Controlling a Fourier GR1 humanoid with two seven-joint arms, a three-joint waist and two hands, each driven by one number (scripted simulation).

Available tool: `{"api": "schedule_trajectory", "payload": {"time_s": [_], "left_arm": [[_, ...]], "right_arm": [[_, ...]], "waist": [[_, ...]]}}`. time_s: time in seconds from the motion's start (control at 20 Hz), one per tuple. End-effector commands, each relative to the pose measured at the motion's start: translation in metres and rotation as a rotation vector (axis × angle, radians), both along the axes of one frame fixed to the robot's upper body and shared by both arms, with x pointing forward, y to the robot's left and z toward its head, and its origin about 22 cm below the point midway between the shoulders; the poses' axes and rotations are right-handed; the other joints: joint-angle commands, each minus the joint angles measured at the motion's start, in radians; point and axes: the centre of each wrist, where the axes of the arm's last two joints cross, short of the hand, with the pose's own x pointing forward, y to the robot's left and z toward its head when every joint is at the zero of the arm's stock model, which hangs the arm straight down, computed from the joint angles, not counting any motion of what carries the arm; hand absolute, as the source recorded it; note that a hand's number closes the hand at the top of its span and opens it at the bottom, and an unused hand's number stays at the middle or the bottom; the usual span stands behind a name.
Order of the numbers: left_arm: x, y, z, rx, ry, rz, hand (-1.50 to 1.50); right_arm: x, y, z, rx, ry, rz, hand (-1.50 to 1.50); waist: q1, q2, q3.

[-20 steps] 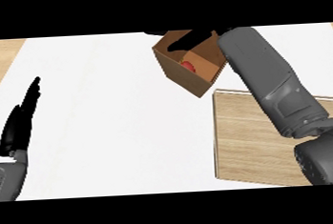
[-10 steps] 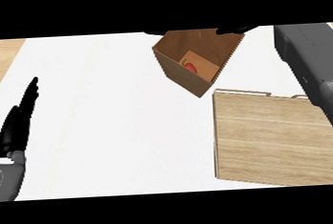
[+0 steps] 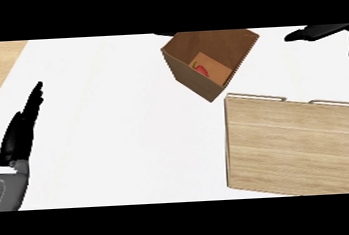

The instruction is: Pick the bell pepper from the tray and place it in the cardboard box

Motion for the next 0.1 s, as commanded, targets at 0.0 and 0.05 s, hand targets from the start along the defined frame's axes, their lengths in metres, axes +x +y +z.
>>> {"api": "schedule_trajectory", "payload": {"time_s": [0.0,0.05], "left_arm": [[0.003,-0.007,0.007,0.002,-0.005,0.004,0.00],[0.005,-0.002,0.007,0.001,-0.008,-0.004,0.00]], "right_arm": [[-0.017,-0.040,-0.004,-0.073,0.031,0.032,-1.50],[-0.019,-0.048,0.007,-0.076,0.016,0.031,-1.50]], "waist": [[-0.001,0.000,0.002],[-0.002,0.003,0.001]]}}
